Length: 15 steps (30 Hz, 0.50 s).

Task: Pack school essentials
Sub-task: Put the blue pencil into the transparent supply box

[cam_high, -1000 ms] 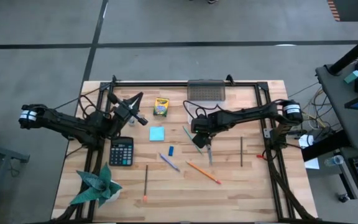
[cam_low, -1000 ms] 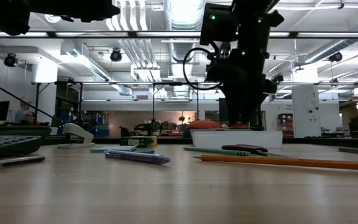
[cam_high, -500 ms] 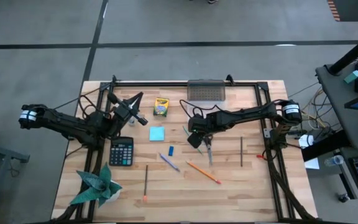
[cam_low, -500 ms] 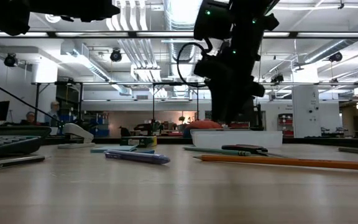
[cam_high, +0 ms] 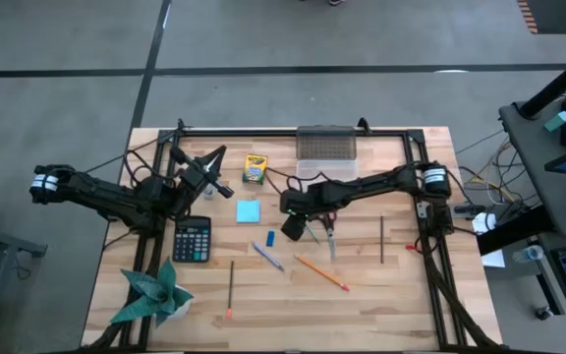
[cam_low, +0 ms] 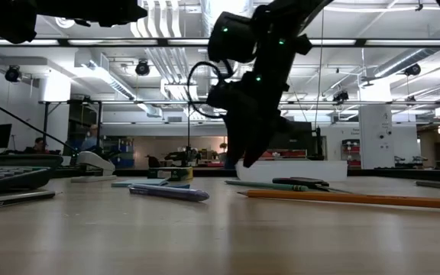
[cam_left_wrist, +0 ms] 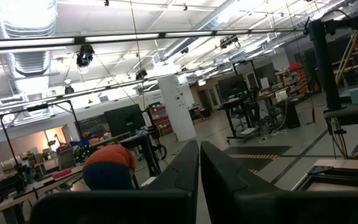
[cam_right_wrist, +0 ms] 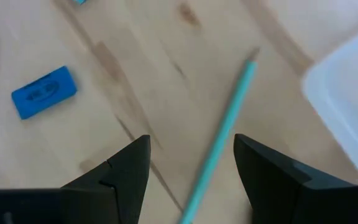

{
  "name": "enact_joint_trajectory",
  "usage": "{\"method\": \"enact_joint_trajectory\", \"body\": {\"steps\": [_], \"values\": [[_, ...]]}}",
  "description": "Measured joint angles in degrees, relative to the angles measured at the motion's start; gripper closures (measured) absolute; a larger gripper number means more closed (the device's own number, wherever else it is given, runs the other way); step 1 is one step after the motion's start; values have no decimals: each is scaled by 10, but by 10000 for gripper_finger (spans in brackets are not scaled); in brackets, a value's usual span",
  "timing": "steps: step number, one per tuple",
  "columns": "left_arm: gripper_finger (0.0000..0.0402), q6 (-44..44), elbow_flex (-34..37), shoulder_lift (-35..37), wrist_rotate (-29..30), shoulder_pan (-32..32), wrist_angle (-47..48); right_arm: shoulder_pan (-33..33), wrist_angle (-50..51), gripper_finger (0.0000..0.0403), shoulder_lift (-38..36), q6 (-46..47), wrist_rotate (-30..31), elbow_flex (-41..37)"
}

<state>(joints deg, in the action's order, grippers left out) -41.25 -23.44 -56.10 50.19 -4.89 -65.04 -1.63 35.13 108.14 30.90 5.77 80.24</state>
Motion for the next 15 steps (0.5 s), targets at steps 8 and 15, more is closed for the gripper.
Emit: {"method": "enact_joint_trajectory", "body": {"steps": [8, 15], "values": [[402, 0, 0, 0, 0, 0, 0, -2, 83, 184, 56, -9, 3, 56], [402, 0, 0, 0, 0, 0, 0, -1, 77, 189, 71, -16, 2, 56]]}}
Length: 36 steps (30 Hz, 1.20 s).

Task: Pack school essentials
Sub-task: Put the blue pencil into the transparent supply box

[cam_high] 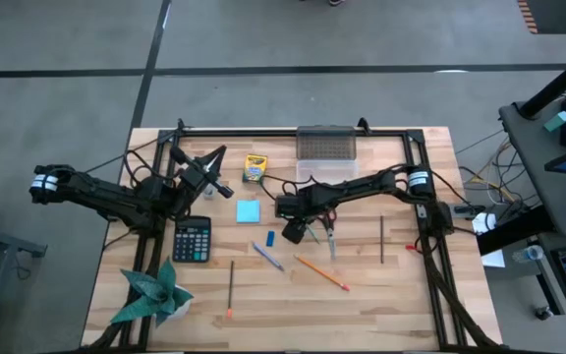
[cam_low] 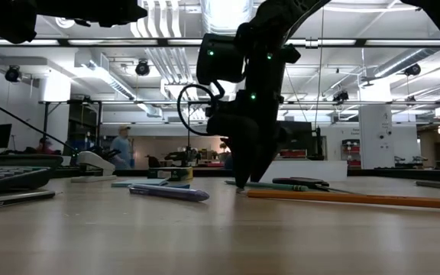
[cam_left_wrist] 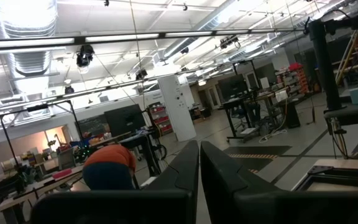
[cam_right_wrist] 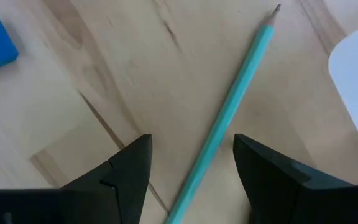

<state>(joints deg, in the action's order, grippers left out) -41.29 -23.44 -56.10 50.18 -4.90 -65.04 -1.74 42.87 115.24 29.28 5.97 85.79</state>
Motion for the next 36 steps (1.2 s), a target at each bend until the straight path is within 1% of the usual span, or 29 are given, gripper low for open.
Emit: {"method": "enact_joint_trajectory", "body": {"steps": [2, 5, 13, 18, 28, 36], "values": [[402, 0, 0, 0, 0, 0, 0, 0, -4, 199, 0, -1, 0, -1], [402, 0, 0, 0, 0, 0, 0, 0, -10, 226, -2, -1, -2, -1], [402, 0, 0, 0, 0, 0, 0, 1, -24, 332, -1, -4, -6, -6], [402, 1, 0, 0, 0, 0, 0, 1, -33, 385, -1, -4, -5, -7], [402, 1, 0, 0, 0, 0, 0, 3, -48, 389, -5, -5, -3, -1], [402, 1, 0, 0, 0, 0, 0, 3, -39, 390, -59, -32, -15, 0]]}}
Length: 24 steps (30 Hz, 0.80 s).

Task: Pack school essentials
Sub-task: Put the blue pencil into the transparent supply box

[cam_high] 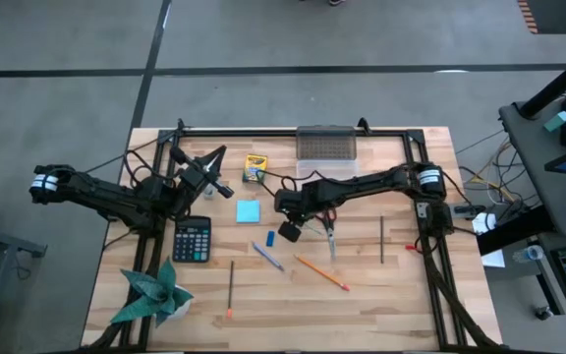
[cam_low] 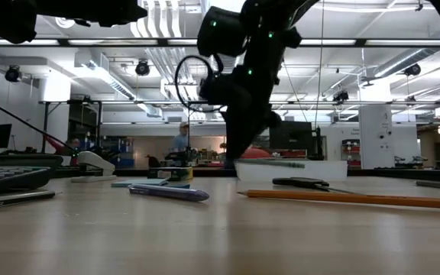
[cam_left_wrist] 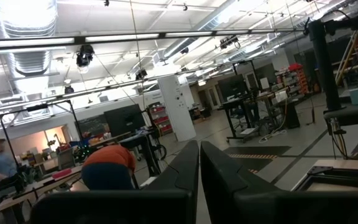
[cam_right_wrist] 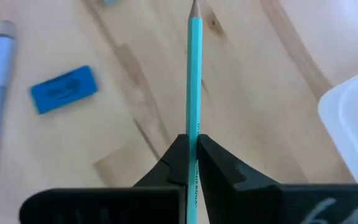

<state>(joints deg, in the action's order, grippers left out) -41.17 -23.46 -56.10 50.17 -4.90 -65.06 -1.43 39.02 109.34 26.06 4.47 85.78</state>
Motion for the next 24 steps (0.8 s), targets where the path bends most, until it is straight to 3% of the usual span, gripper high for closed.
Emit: {"method": "enact_joint_trajectory", "body": {"steps": [8, 17, 24], "values": [[402, 0, 0, 0, 0, 0, 0, -4, 41, 390, -65, -88, -1, 0], [402, 0, 0, 0, 0, 0, 0, -40, 131, 390, -111, -342, 1, 0], [402, 0, 0, 0, 0, 0, 0, -87, 138, 390, -111, -493, 1, -2]]}}
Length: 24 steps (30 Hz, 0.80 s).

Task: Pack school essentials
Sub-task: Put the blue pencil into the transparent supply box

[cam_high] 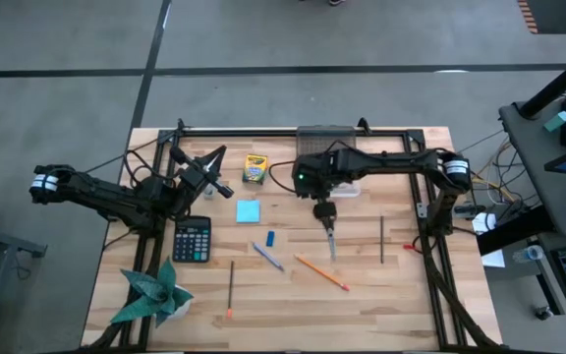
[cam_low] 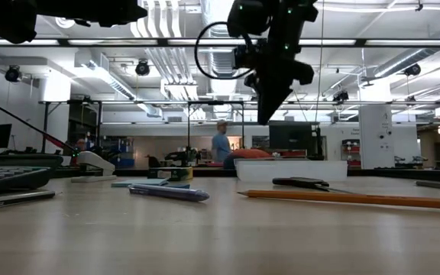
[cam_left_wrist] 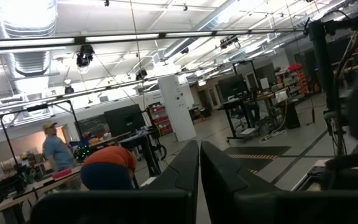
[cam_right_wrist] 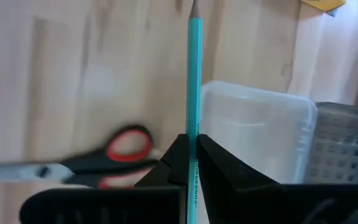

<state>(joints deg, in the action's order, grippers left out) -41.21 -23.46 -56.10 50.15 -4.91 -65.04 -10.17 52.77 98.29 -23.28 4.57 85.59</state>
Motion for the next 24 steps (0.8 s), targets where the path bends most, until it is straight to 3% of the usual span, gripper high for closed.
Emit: {"method": "enact_joint_trajectory", "body": {"steps": [9, 17, 24], "values": [[402, -1, 0, 0, 0, 0, 0, -68, -15, 395, -14, -38, -2, -49], [402, -1, 0, 0, 0, 0, 0, -125, -128, 396, -47, -71, -6, -144], [402, -1, 0, 0, 0, 0, 0, -141, -202, 395, -46, -91, -6, -172]]}}
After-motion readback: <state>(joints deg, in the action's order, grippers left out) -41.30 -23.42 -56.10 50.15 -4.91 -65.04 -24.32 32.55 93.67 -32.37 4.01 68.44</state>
